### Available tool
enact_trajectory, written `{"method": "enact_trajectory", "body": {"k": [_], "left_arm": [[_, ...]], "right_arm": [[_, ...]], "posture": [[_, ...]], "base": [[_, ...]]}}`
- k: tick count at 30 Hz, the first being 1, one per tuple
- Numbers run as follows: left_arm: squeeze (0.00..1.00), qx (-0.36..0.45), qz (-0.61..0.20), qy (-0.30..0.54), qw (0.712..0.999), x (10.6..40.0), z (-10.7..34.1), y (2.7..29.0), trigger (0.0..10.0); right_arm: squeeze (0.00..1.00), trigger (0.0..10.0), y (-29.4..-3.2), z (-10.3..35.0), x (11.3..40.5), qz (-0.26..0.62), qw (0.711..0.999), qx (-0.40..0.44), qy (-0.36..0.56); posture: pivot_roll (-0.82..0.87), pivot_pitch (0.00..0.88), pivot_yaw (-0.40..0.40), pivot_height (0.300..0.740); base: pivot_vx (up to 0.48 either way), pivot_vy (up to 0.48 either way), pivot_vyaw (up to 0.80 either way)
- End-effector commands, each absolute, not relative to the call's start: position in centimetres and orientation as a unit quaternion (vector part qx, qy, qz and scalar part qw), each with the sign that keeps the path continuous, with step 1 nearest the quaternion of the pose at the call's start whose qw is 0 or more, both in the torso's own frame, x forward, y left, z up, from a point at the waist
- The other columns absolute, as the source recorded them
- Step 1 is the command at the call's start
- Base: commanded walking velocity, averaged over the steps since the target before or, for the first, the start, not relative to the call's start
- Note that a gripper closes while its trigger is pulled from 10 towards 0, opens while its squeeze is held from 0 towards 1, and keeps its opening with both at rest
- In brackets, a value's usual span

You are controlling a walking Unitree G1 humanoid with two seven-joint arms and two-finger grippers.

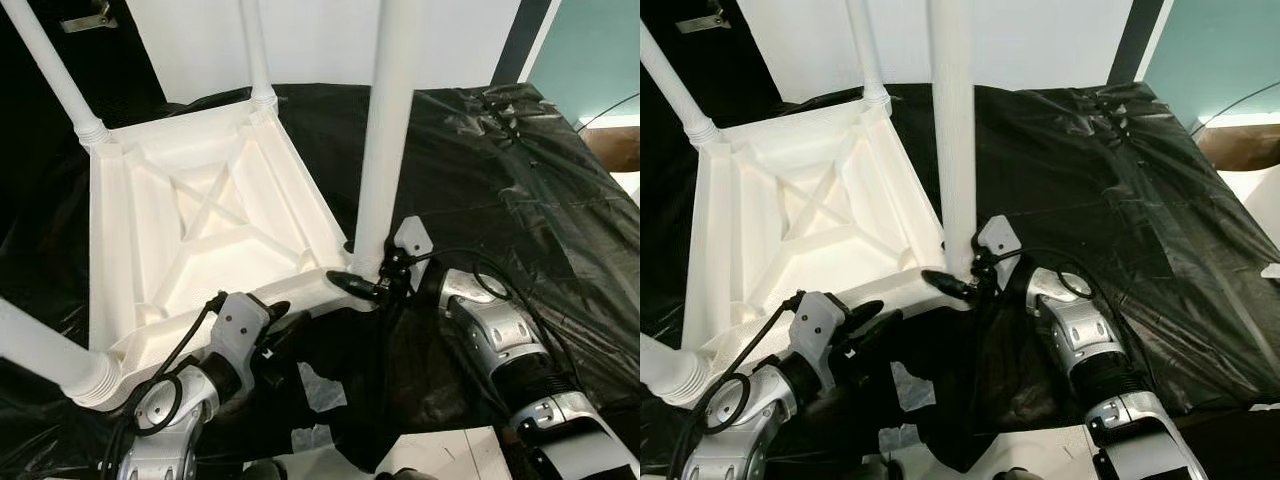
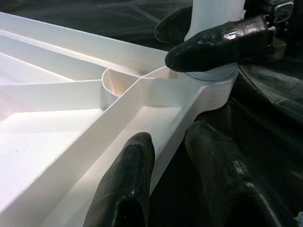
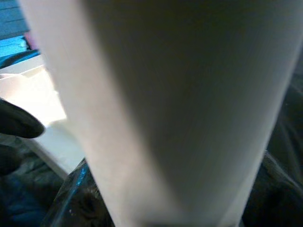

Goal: Building children table

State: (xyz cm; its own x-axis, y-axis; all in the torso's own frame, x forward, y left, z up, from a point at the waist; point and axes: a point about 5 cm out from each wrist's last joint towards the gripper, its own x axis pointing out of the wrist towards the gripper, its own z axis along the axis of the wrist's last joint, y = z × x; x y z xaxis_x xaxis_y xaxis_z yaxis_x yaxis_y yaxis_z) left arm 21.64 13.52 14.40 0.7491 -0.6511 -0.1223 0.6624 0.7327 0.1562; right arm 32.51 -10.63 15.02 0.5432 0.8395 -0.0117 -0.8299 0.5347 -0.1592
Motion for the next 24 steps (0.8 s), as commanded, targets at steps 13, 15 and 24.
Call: {"method": "enact_trajectory", "body": {"k": [13, 15, 24], "left_arm": [[0.00, 0.055, -0.311, -0.001, 0.949, 22.6, 15.0, 12.2, 10.0], [0.00, 0.042, -0.304, 0.000, 0.952, 22.8, 15.0, 12.4, 10.0], [0.00, 0.068, -0.269, 0.000, 0.961, 23.9, 14.7, 13.9, 10.0]], "right_arm": [[0.00, 0.0, -10.0, 12.8, 31.8, 0.256, 0.966, -0.037, 0.012], [0.00, 0.0, -9.7, 12.3, 31.6, 0.198, 0.980, -0.032, 0.020], [0.00, 0.0, -9.3, 12.2, 31.2, 0.100, 0.994, -0.024, 0.020]], "posture": [[0.13, 0.059, -0.010, 0.740], [0.13, 0.058, -0.010, 0.740], [0.12, 0.066, -0.011, 0.740]], "base": [[0.000, 0.000, 0.00], [0.000, 0.000, 0.00], [0.000, 0.000, 0.00]]}}
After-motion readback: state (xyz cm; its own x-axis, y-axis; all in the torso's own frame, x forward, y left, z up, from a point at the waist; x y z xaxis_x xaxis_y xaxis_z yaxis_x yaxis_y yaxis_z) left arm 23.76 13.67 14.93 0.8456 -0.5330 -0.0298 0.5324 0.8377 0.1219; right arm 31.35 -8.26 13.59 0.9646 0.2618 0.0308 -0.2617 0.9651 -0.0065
